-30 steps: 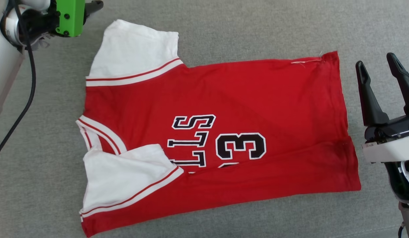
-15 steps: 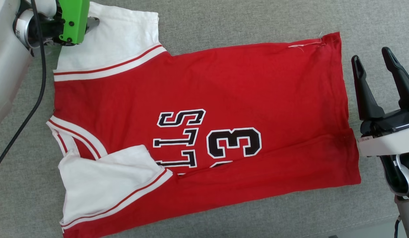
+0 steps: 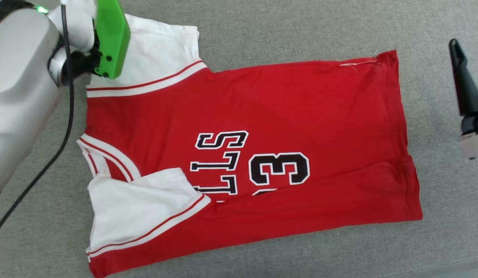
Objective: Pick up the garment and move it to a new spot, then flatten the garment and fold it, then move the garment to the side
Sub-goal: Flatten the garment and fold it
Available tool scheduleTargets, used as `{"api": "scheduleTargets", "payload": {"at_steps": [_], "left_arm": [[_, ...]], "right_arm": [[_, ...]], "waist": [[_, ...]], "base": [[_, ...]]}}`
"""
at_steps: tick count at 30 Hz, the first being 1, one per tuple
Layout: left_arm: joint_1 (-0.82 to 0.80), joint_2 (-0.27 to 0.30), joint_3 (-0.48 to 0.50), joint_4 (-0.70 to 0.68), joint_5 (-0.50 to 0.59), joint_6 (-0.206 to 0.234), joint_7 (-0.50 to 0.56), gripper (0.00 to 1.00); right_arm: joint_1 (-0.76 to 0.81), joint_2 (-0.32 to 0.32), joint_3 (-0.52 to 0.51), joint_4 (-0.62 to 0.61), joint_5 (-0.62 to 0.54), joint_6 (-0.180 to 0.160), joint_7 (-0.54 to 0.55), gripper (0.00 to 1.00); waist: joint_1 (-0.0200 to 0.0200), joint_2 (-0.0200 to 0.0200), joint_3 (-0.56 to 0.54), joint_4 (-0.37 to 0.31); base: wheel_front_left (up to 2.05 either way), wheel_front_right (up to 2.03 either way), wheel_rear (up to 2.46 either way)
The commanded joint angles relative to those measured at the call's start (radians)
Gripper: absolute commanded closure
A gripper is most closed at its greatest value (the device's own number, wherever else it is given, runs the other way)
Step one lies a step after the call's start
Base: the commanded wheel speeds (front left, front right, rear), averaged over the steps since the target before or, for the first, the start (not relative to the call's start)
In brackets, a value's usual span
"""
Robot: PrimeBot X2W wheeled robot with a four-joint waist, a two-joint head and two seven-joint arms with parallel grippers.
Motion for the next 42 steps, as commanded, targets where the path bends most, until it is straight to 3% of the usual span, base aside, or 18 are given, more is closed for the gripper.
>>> {"api": "scheduleTargets", "payload": {"at_steps": [1,11,16,22,25,35,36,37,42], "left_arm": [[0.028,0.011,-0.010,-0.022,-0.006,-0.003,-0.028,1.00],[0.080,0.050,-0.057,-0.161,0.006,-0.003,-0.190,1.00],[0.072,0.051,-0.069,-0.214,0.033,-0.003,-0.225,1.00],[0.058,0.045,-0.071,-0.266,0.057,0.006,-0.248,1.00],[0.047,0.048,-0.070,-0.298,0.069,0.014,-0.259,1.00],[0.046,0.061,-0.063,-0.308,0.071,0.019,-0.279,1.00],[0.048,0.063,-0.063,-0.307,0.070,0.019,-0.281,1.00],[0.050,0.065,-0.063,-0.305,0.069,0.019,-0.282,1.00],[0.070,0.084,-0.064,-0.293,0.065,0.019,-0.295,1.00]], "right_arm": [[-0.030,-0.036,0.000,0.001,0.016,-0.001,0.040,0.00],[-0.162,-0.264,0.154,0.047,0.238,-0.001,0.517,0.00],[-0.241,-0.307,0.229,0.100,0.343,-0.001,0.712,0.00],[-0.327,-0.305,0.315,0.201,0.363,-0.001,0.920,0.00],[-0.394,-0.256,0.358,0.303,0.346,-0.001,0.968,0.00],[-0.409,-0.180,0.481,0.483,0.344,-0.001,0.950,0.00],[-0.407,-0.182,0.499,0.489,0.344,-0.001,0.942,0.13],[-0.407,-0.182,0.508,0.492,0.350,-0.001,0.931,1.00],[-0.435,-0.181,0.512,0.493,0.385,-0.001,0.800,1.00]], "waist": [[-0.0001,-0.0001,-0.046,0.038],[-0.0001,-0.0001,-0.106,0.099],[-0.0001,-0.0001,-0.093,0.129],[-0.0001,-0.0001,-0.062,0.158],[-0.0001,-0.0001,-0.036,0.174],[-0.0001,-0.0001,-0.019,0.182],[-0.0001,-0.0001,-0.019,0.181],[-0.0001,-0.0001,-0.019,0.178],[-0.0001,-0.0001,-0.042,0.159]], "base": [[0.00,0.00,0.00],[0.00,0.00,0.00],[0.00,0.00,0.00],[0.00,0.00,0.00],[0.00,0.00,0.00],[0.00,0.00,0.00],[0.00,0.00,0.00],[0.00,0.00,0.00],[0.00,0.00,0.00]]}}
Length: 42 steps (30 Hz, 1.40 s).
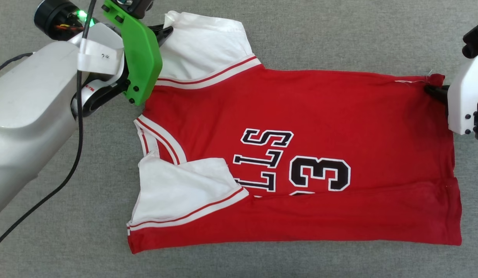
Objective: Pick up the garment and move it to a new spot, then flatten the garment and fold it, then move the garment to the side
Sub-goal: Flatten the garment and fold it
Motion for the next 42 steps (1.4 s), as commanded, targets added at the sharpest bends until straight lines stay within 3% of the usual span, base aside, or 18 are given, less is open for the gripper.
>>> {"api": "scheduleTargets", "payload": {"at_steps": [1,11,24,36,42], "left_arm": [[0.013,0.012,0.004,0.004,-0.003,0.007,-0.012,1.00],[0.132,0.083,-0.008,-0.064,-0.023,0.037,-0.063,1.00],[0.413,0.196,-0.057,-0.282,-0.063,0.166,-0.112,1.00],[0.654,0.211,-0.086,-0.344,-0.104,0.228,-0.150,1.00],[0.710,0.194,-0.089,-0.319,-0.122,0.233,-0.172,1.00]], "right_arm": [[0.004,0.011,0.017,0.012,0.009,0.000,-0.038,1.00],[0.070,-0.035,0.080,-0.069,0.035,0.000,-0.283,1.00],[0.285,-0.102,0.123,-0.153,0.059,0.000,-0.438,1.00],[0.534,-0.115,0.075,-0.209,0.091,0.000,-0.501,1.00],[0.635,-0.106,0.034,-0.217,0.089,0.000,-0.502,1.00]], "waist": [[0.0000,0.0000,-0.020,-0.010],[0.0000,0.0000,-0.136,-0.029],[0.0000,0.0000,-0.254,-0.016],[0.0000,0.0000,-0.318,0.005],[0.0000,0.0000,-0.315,0.008]], "base": [[0.00,0.00,0.00],[0.00,0.00,0.00],[0.00,0.00,0.00],[0.00,0.00,0.00],[0.00,0.00,0.00]]}}
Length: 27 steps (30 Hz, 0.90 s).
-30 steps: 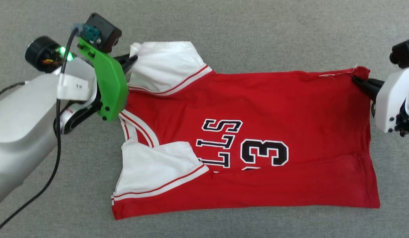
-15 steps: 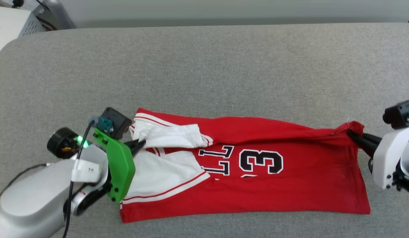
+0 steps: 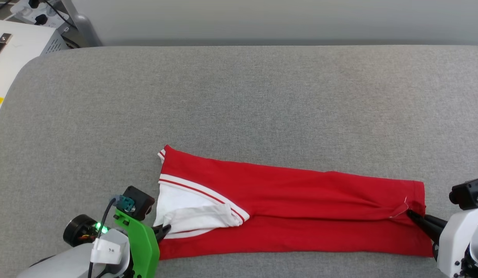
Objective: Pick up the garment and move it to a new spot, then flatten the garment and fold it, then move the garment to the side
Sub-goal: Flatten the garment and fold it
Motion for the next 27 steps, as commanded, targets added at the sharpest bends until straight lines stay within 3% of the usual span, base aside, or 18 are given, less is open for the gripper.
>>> {"api": "scheduleTargets", "payload": {"at_steps": [1,6,7,8,9,12,19,22,27], "left_arm": [[0.022,-0.009,-0.001,0.013,0.000,0.007,-0.009,1.00],[0.033,-0.033,0.000,0.062,0.005,0.012,-0.036,1.00],[0.033,-0.038,0.002,0.075,0.013,0.019,-0.048,0.65],[0.034,-0.042,0.007,0.083,0.017,0.026,-0.064,0.00],[0.040,-0.048,0.017,0.091,0.019,0.036,-0.093,0.00],[0.060,-0.059,0.035,0.104,0.028,0.063,-0.162,0.00],[0.117,-0.069,0.111,0.098,0.079,0.201,-0.376,0.00],[0.141,-0.084,0.169,0.085,0.110,0.269,-0.414,0.00],[0.179,-0.130,0.297,0.060,0.212,0.331,-0.423,0.00]], "right_arm": [[0.023,0.008,-0.010,-0.003,-0.008,-0.001,0.002,1.00],[0.050,0.038,-0.028,0.029,-0.035,-0.001,0.023,1.00],[0.053,0.046,-0.031,0.036,-0.032,-0.001,0.027,1.00],[0.055,0.053,-0.038,0.042,-0.028,-0.001,0.029,0.44],[0.057,0.062,-0.047,0.044,-0.022,-0.001,0.030,0.00],[0.065,0.078,-0.083,0.028,0.022,-0.001,0.020,0.00],[0.102,0.042,-0.232,-0.099,0.176,-0.001,0.010,0.00],[0.116,0.008,-0.295,-0.121,0.217,-0.001,0.033,0.00],[0.135,-0.034,-0.359,-0.063,0.261,-0.001,0.119,0.00]], "waist": [[0.0001,0.0000,0.006,-0.001],[0.0001,0.0000,0.018,-0.003],[0.0001,0.0000,0.018,-0.002],[0.0001,0.0000,0.017,-0.002],[0.0001,0.0000,0.012,-0.003],[0.0001,0.0000,-0.004,-0.003],[0.0001,0.0000,-0.039,-0.002],[0.0001,0.0000,-0.040,0.001],[0.0001,0.0000,-0.028,0.016]], "base": [[0.00,0.00,0.00],[0.00,0.00,0.00],[0.00,0.00,0.00],[0.00,0.00,0.00],[0.00,0.00,0.00],[0.00,0.00,0.00],[0.00,0.00,0.00],[0.00,0.00,0.00],[0.00,0.00,0.00]]}}
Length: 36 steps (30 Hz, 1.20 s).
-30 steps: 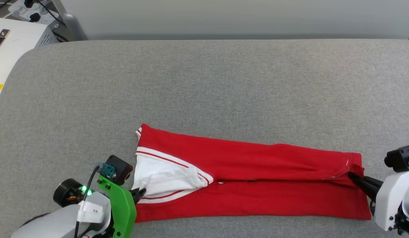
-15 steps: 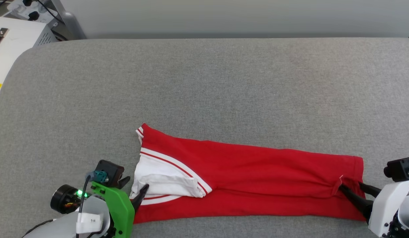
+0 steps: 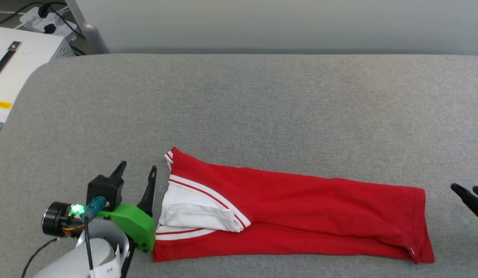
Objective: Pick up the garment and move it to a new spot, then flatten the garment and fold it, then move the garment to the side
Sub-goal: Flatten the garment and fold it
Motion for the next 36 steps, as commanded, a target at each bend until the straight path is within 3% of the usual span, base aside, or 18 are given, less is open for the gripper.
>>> {"api": "scheduleTargets", "payload": {"at_steps": [1,7,14,20,29,30,31,32,36], "left_arm": [[0.033,-0.023,0.046,-0.013,0.049,0.019,-0.005,0.00],[0.137,-0.104,0.246,-0.050,0.226,0.060,-0.006,0.00],[0.255,-0.209,0.454,-0.086,0.399,0.061,-0.006,0.00],[0.331,-0.312,0.581,-0.113,0.507,0.014,-0.006,0.00],[0.388,-0.430,0.686,-0.125,0.639,-0.114,-0.006,0.00],[0.391,-0.440,0.695,-0.124,0.651,-0.130,-0.006,0.00],[0.393,-0.446,0.701,-0.124,0.663,-0.142,-0.006,0.00],[0.396,-0.453,0.709,-0.122,0.677,-0.155,-0.006,0.00],[0.407,-0.484,0.744,-0.118,0.708,-0.196,-0.006,0.00]], "right_arm": [[0.019,-0.002,-0.006,0.021,0.015,-0.001,0.034,0.00],[0.006,0.029,0.003,0.088,0.029,-0.001,0.130,0.00],[-0.020,0.105,0.047,0.164,0.017,-0.001,0.171,0.00],[-0.042,0.162,0.095,0.187,0.024,-0.001,0.186,0.00],[-0.074,0.206,0.182,0.205,0.014,-0.001,0.195,0.00],[-0.078,0.205,0.194,0.208,0.006,-0.001,0.193,0.11],[-0.083,0.204,0.200,0.211,-0.002,-0.001,0.182,0.64],[-0.088,0.206,0.204,0.217,-0.006,-0.001,0.170,1.00],[-0.103,0.188,0.215,0.236,-0.011,-0.001,0.138,1.00]], "waist": [[0.0001,0.0000,0.009,0.010],[0.0001,0.0000,0.031,0.031],[0.0001,0.0000,0.050,0.054],[0.0001,0.0000,0.051,0.064],[0.0001,0.0000,0.044,0.068],[0.0001,0.0000,0.043,0.068],[0.0001,0.0000,0.042,0.067],[0.0001,0.0000,0.041,0.067],[0.0001,0.0000,0.031,0.063]], "base": [[0.00,0.00,0.00],[0.00,0.00,0.00],[0.00,0.00,0.00],[0.00,0.00,0.00],[0.00,0.00,0.00],[0.00,0.00,0.00],[0.00,0.00,0.00],[0.00,0.00,0.00],[0.00,0.00,0.00]]}}
